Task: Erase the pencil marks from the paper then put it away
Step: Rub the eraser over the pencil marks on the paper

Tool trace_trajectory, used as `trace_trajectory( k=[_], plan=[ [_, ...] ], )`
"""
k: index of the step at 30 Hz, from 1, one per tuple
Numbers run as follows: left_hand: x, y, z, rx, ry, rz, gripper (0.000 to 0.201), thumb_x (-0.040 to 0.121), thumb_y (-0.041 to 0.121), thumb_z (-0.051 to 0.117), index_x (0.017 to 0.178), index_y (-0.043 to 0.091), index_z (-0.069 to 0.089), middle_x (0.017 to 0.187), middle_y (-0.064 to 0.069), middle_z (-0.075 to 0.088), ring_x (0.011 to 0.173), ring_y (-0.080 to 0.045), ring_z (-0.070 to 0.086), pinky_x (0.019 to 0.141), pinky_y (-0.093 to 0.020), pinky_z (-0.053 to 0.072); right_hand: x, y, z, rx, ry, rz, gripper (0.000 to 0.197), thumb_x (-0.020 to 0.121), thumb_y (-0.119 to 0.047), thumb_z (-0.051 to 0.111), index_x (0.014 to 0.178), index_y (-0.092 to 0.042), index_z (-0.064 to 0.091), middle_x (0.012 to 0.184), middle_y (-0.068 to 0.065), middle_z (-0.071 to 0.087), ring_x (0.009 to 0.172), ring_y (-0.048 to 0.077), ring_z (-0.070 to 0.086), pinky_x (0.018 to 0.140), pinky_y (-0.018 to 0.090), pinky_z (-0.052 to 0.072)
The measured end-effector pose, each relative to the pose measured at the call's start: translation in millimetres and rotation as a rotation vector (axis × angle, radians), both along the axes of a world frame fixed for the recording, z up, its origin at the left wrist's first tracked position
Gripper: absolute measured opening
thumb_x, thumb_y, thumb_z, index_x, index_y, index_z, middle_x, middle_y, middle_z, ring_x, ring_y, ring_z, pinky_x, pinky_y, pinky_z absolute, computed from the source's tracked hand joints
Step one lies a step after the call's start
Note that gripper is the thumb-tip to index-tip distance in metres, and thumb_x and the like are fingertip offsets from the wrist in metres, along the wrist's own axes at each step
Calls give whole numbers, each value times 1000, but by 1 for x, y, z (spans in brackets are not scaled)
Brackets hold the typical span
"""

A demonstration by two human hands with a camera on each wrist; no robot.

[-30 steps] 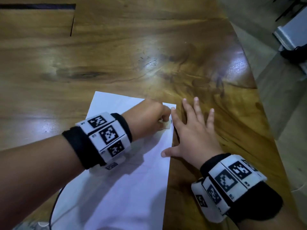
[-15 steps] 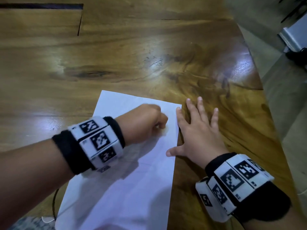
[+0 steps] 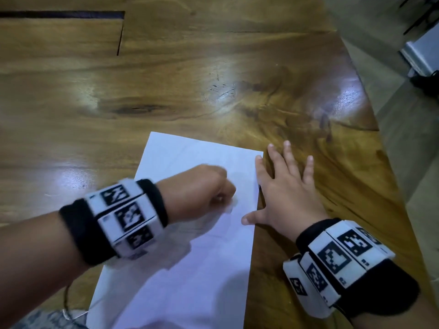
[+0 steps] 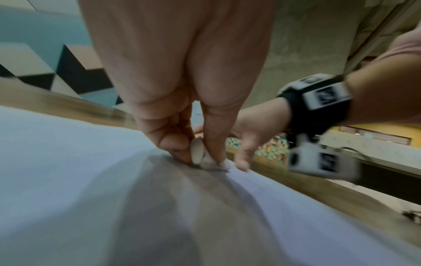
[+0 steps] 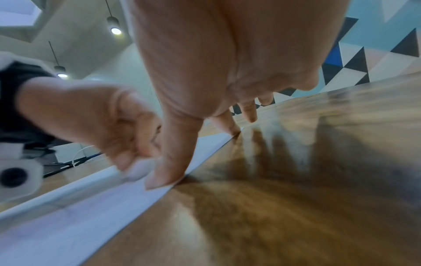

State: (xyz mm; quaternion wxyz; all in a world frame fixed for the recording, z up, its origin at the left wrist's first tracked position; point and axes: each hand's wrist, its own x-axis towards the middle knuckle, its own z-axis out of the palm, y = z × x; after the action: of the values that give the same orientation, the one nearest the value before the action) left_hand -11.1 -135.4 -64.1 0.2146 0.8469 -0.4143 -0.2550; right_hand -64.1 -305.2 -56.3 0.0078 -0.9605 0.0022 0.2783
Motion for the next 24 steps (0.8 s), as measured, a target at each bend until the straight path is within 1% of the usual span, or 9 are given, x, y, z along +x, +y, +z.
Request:
trace_trajectory(
  k=[4,6,7,10,12,14,17,22,24],
  plan=[
    [-10,10,1,55,78,-9,9,77,10,61,80,15,67,82,-2,59,77,-19,57,63,-13,37,0,0,1,2,6,4,120,69,-71,59,149,-15,-10,154,8,-28,136,29,-37,110,59,-16],
    [4,-3,2,38,5,16,9,76,11,62,83,14,67,83,-5,61,79,-22,56,69,-24,41,0,1,1,-4,8,9,120,69,-71,59,149,-15,-10,154,8,-27,136,29,-36,110,59,-16],
    [13,-11,3,36,-27,39,8,77,12,62,83,12,67,82,-5,59,78,-22,54,68,-27,38,0,1,1,-6,8,9,120,69,-71,59,149,-15,-10,155,8,-27,136,29,-36,110,59,-16],
    [24,-20,2,35,-50,85,5,79,16,63,82,12,64,78,-2,50,74,-18,46,62,-25,29,0,2,1,-14,12,4,120,69,-71,59,149,-16,-11,155,8,-25,136,28,-36,110,59,-16],
    [12,-7,-1,-3,-43,64,11,80,21,61,73,13,61,76,-2,52,73,-21,51,65,-28,38,0,2,1,-17,11,5,120,69,-71,59,150,-16,-10,155,8,-26,136,29,-36,110,60,-16],
    [-6,9,-2,21,32,17,10,79,22,59,74,15,64,78,-4,57,73,-21,56,67,-30,44,1,2,1,-19,13,8,120,69,-71,59,149,-15,-10,155,8,-26,136,29,-36,110,60,-15],
    [-11,17,0,77,117,4,10,76,12,64,81,18,69,86,-1,62,78,-16,58,65,-19,41,1,2,2,-24,15,16,120,69,-71,58,149,-14,-10,154,9,-26,136,29,-36,110,60,-15],
    [16,-8,2,5,-65,195,4,79,17,64,80,13,65,79,-2,51,74,-19,48,62,-24,30,1,3,2,-33,12,18,120,69,-72,58,149,-14,-10,155,8,-24,137,29,-34,111,59,-14],
    [10,-3,-1,-14,-69,174,9,79,18,64,72,12,62,75,-2,50,71,-23,51,60,-26,30,1,3,2,-32,16,16,120,69,-71,58,149,-14,-10,155,8,-25,137,29,-35,111,60,-14]
  ],
)
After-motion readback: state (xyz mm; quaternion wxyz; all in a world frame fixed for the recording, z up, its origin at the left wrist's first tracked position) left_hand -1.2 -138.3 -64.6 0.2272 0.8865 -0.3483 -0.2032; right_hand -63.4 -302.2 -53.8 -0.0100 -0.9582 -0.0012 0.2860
